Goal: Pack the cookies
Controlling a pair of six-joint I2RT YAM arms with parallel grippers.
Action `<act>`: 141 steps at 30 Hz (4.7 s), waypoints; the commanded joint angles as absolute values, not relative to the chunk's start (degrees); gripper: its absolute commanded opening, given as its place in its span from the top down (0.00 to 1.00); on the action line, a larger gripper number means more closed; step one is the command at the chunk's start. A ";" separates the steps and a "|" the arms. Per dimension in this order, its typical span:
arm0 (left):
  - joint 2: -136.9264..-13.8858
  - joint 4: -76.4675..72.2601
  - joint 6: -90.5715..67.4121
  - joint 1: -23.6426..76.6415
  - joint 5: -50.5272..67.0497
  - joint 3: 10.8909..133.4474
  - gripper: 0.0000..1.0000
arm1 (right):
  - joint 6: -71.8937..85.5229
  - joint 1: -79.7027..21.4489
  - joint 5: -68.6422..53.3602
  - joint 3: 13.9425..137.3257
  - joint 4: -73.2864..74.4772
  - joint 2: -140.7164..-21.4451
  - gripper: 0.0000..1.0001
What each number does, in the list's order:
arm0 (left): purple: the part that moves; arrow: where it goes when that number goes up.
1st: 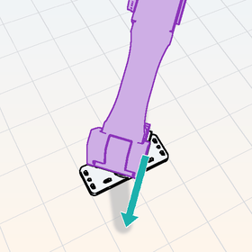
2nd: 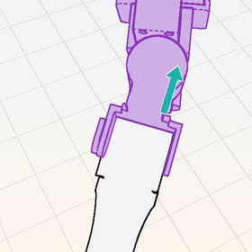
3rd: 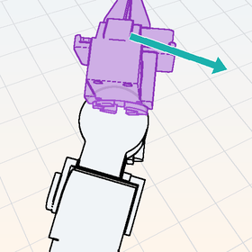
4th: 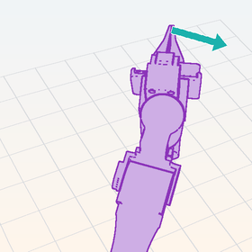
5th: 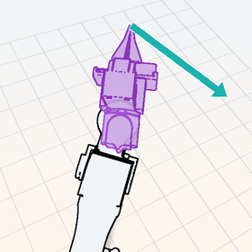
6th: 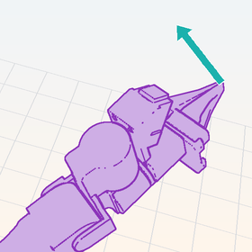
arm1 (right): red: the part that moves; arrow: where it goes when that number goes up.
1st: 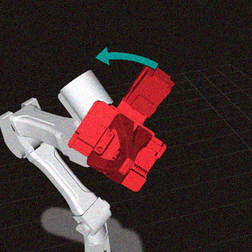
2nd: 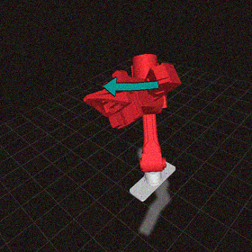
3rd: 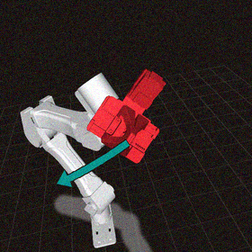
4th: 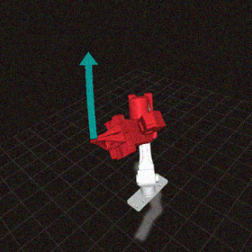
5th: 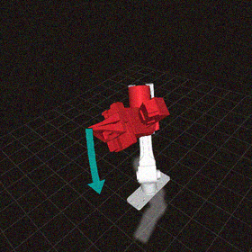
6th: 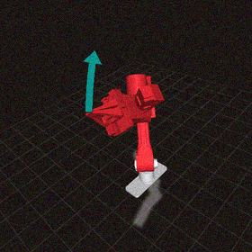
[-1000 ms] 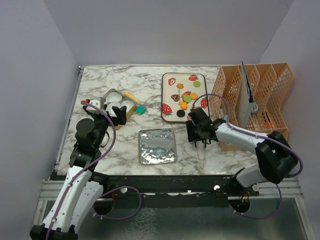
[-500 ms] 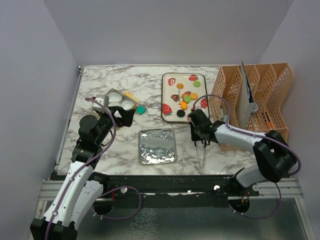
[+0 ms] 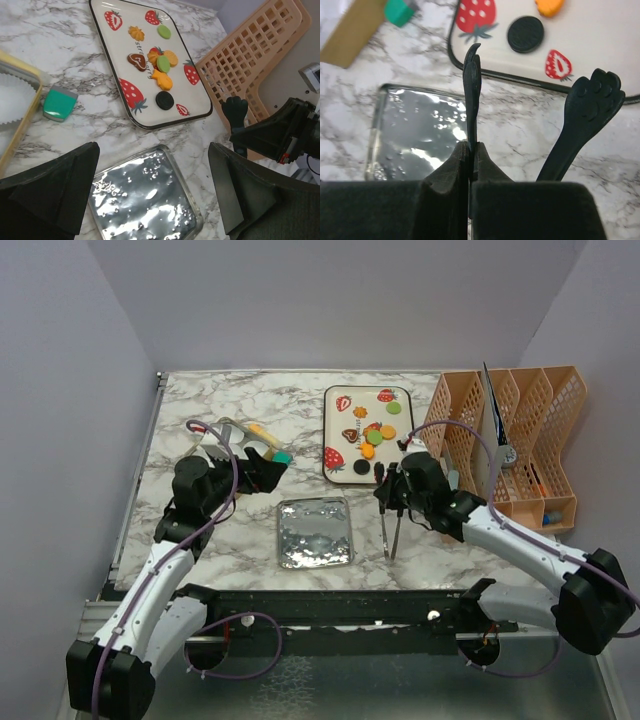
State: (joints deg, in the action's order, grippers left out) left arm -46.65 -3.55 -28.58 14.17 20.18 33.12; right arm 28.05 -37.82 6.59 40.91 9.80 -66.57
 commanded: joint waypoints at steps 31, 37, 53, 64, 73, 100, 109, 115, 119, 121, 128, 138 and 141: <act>-55.06 -29.66 -57.98 32.01 18.79 31.05 0.01 | 48.21 -38.07 -18.03 45.99 -45.47 -73.02 0.99; -58.19 -34.08 -59.68 35.56 18.63 32.87 0.01 | 50.35 -38.06 -20.08 47.74 -51.24 -75.01 0.99; -58.57 -41.73 -67.13 37.26 18.57 32.74 0.11 | 57.30 -37.01 -25.56 47.72 -65.17 -79.31 0.99; -58.21 -42.36 -67.51 37.24 18.37 32.84 0.25 | 60.05 -36.26 -28.71 47.68 -68.51 -81.68 0.99; -58.43 -42.36 -66.00 37.27 18.43 32.96 0.35 | 60.76 -36.12 -30.03 48.04 -69.34 -83.04 0.99; -58.52 -41.95 -61.53 37.35 18.97 31.99 0.58 | 57.49 -36.12 -29.45 47.90 -63.51 -81.58 0.92; -57.77 -35.90 -57.67 37.35 15.64 31.18 0.59 | 49.91 -36.12 -26.00 46.72 -54.01 -76.08 0.54; -57.79 -24.53 -51.42 37.35 12.09 33.72 0.59 | 41.15 -36.12 -19.95 45.52 -39.60 -69.44 0.45; -58.59 -15.92 -46.56 37.35 9.80 36.67 0.59 | 36.10 -36.12 -15.93 46.68 -29.20 -66.53 0.40; -59.55 -10.82 -43.65 37.35 8.74 38.95 0.59 | 34.79 -36.12 -15.26 47.80 -25.01 -66.34 0.38; -62.57 -1.76 -36.54 37.35 9.80 44.09 0.59 | 36.60 -36.12 -16.59 51.05 -19.80 -71.66 0.32; -65.20 4.83 -29.64 38.78 12.01 48.23 0.57 | 43.10 -36.12 -16.01 52.27 -20.08 -78.71 0.26; -65.79 6.19 -27.87 39.96 11.75 49.06 0.57 | 45.18 -36.12 -15.34 51.33 -21.44 -79.66 0.26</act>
